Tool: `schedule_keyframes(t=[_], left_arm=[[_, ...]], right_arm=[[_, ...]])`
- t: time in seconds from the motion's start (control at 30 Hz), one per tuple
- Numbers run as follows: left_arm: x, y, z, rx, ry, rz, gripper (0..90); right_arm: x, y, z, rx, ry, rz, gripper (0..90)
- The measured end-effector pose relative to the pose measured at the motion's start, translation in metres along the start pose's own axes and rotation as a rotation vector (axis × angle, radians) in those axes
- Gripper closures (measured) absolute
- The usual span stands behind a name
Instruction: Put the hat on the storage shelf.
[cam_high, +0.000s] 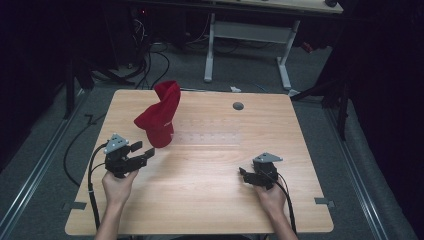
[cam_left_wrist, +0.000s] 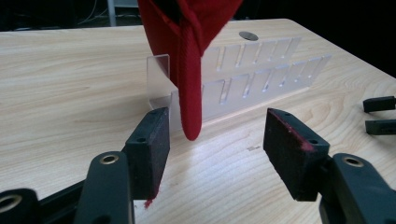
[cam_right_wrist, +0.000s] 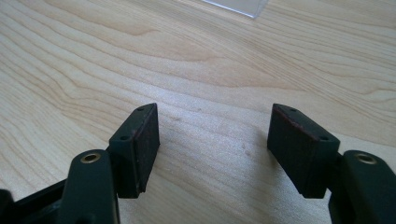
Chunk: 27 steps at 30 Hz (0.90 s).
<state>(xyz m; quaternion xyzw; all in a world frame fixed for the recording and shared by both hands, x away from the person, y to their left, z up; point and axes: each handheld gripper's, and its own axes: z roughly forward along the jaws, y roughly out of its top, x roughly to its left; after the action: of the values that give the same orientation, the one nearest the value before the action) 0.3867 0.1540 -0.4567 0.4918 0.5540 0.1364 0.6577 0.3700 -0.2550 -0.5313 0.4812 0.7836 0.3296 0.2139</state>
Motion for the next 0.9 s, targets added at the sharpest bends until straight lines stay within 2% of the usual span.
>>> schedule_keyframes(t=[0.17,0.4,0.67,0.77,0.9], left_arm=[[0.000,-0.009,-0.004,0.016,-0.001,-0.006,40.8],[0.000,-0.022,-0.005,0.038,0.011,0.025,41.0],[-0.001,-0.035,-0.006,0.060,0.010,0.020,41.2],[0.000,-0.041,-0.006,0.073,0.014,0.035,40.9],[0.000,-0.048,-0.005,0.084,0.018,0.035,40.4]], right_arm=[[0.000,0.000,0.000,0.000,0.000,0.000,34.4],[0.000,0.000,0.000,0.000,-0.001,0.001,34.4],[0.000,0.000,0.000,0.000,-0.001,0.001,34.4],[0.000,0.000,0.000,0.000,-0.002,0.002,34.4],[0.000,0.000,0.000,0.000,-0.002,0.002,34.3]])
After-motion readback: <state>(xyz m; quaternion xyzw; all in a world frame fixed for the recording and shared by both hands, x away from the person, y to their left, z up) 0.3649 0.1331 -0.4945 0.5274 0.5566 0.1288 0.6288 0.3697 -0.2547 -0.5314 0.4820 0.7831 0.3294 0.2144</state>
